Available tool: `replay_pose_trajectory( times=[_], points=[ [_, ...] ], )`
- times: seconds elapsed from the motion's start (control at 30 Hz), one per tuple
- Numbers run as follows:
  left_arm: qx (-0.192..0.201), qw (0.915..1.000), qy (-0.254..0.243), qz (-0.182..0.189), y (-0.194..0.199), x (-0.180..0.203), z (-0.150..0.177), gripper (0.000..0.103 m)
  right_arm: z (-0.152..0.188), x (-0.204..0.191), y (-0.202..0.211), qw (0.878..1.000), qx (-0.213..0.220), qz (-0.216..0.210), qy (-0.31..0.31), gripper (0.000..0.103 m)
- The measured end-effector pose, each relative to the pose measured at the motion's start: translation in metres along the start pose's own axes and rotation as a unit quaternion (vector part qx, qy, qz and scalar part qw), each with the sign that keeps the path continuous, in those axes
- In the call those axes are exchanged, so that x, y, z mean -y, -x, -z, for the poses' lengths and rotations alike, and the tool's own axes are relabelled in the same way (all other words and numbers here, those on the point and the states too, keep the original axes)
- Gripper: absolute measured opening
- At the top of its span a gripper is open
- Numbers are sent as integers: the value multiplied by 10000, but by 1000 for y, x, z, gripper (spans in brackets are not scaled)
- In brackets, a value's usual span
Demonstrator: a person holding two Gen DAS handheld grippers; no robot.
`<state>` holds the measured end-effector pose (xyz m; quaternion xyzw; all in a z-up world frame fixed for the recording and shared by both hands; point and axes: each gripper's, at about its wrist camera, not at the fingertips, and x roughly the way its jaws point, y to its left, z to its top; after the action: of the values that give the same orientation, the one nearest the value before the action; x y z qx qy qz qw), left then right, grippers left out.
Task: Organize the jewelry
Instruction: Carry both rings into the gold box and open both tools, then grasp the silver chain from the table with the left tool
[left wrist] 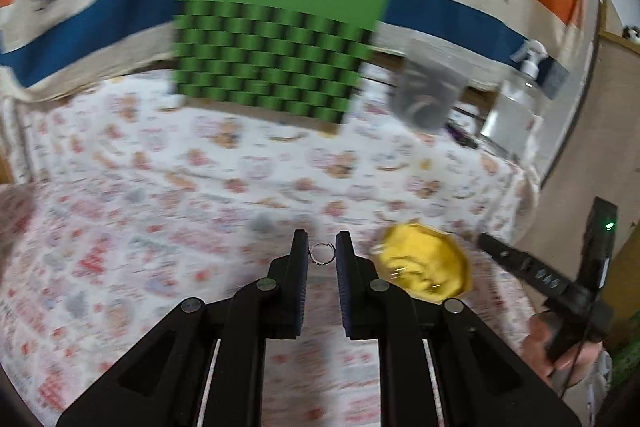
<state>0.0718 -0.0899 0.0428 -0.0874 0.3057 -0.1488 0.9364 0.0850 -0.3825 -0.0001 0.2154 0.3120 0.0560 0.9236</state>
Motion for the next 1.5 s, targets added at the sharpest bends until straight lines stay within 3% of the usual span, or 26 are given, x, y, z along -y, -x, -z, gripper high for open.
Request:
replay_pose_trajectory(
  times=[0.37,0.53,0.67,0.77,0.83,1.07,1.13,1.3,1.37,1.5],
  points=[
    [-595,9946,-515,680,-66,78,4,13,-9,39,-13,9964,-119,328,-775,62],
    [-803,9918,-756,646,-91,96,9,13,-12,39,-11,9958,64,637,-655,65],
    [-860,9901,-955,563,-98,103,11,13,-13,43,-12,9956,-70,315,-882,65],
    [-821,9913,-917,470,-95,99,9,19,-15,40,-7,9961,27,378,-801,66],
    [-736,9926,-814,520,-89,93,5,29,-15,38,-4,9962,106,465,-733,67],
    [-293,9962,-726,370,-51,71,-13,43,-16,35,3,9964,152,385,-742,67],
    [-114,9967,-765,237,-36,62,-17,48,-16,31,7,9967,222,406,-664,70],
    [254,9927,-1109,-399,-4,40,-20,49,-13,2,20,9954,622,721,-47,77],
    [293,9921,-1026,-656,1,26,-18,50,-9,-12,24,9941,741,746,270,79],
    [136,9943,-711,-786,3,-4,-11,53,-5,-21,28,9954,738,528,321,83]
  ],
)
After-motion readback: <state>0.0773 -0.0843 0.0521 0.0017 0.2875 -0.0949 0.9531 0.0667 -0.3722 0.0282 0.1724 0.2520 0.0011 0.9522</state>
